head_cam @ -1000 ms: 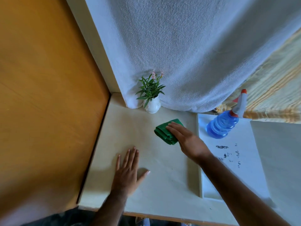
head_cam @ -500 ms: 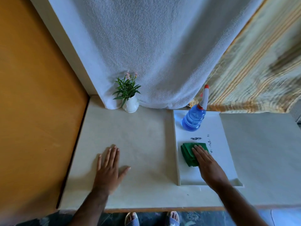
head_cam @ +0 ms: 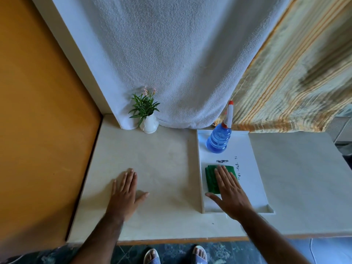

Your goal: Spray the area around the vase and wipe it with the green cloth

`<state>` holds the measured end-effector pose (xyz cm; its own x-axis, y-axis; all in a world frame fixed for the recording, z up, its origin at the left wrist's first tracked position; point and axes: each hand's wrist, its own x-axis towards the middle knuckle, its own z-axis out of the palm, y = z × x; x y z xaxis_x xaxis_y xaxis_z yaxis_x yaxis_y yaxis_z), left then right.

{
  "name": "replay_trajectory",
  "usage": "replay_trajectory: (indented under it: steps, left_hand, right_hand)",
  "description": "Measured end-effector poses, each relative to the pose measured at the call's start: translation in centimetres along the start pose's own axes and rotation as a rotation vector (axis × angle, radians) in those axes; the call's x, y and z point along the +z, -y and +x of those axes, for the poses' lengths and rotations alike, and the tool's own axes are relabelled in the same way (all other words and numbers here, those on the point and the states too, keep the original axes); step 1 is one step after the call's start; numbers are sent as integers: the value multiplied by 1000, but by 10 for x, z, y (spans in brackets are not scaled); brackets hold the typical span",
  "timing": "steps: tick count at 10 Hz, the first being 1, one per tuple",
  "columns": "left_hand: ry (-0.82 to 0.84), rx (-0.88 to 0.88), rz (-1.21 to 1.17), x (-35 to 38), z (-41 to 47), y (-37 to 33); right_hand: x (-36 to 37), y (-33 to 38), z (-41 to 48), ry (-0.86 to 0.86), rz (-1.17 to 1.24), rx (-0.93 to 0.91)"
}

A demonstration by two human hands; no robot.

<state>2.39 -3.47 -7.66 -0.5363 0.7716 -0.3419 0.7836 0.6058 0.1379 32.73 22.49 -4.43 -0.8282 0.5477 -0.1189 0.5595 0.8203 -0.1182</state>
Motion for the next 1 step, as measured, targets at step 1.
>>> replay_trajectory:
  steps: [1]
  left_hand:
    - [-67,46,-63,-32,3,-11]
  right_hand:
    - [-25,14,22,-71,-1,-143]
